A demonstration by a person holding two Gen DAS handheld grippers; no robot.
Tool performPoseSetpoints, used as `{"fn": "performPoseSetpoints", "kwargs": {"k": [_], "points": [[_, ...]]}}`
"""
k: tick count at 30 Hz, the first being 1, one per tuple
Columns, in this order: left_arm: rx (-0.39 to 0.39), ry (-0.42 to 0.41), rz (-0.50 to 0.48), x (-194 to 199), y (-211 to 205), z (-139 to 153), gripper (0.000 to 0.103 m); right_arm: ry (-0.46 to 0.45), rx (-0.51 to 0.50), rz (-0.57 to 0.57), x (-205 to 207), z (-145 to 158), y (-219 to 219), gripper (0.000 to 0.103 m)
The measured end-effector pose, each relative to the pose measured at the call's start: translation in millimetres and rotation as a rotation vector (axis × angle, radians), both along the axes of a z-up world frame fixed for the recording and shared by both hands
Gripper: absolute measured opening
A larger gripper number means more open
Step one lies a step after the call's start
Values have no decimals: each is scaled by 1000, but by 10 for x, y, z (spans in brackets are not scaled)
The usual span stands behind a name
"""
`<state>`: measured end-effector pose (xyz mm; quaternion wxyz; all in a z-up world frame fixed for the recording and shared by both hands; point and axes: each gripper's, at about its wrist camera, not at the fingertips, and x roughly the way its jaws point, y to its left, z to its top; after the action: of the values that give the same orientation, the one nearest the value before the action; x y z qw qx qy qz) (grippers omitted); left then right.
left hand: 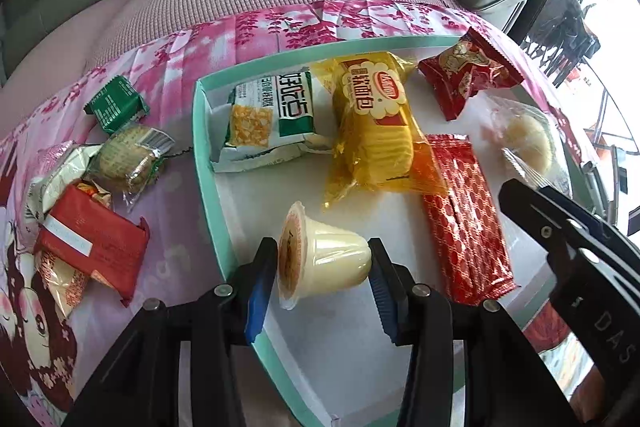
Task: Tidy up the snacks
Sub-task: 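Lower the pudding cup and red wafer bag into the tray and open both grippers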
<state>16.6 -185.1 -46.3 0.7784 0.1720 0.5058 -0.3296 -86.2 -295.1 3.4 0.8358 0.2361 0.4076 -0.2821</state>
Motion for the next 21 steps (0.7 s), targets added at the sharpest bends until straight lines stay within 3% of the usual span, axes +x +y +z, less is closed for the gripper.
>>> {"fn": "performPoseSetpoints", "kwargs": {"k": [11,16,21], "points": [[-1,-11,59,169,141,16,48,3,7,25,42,12,27,46],[-15,26,60,165,131,32,48,10,5,36,70,12,49,50],[-48,55,53,136,151,149,57,-10,-9,42,59,78,77,54]]}}
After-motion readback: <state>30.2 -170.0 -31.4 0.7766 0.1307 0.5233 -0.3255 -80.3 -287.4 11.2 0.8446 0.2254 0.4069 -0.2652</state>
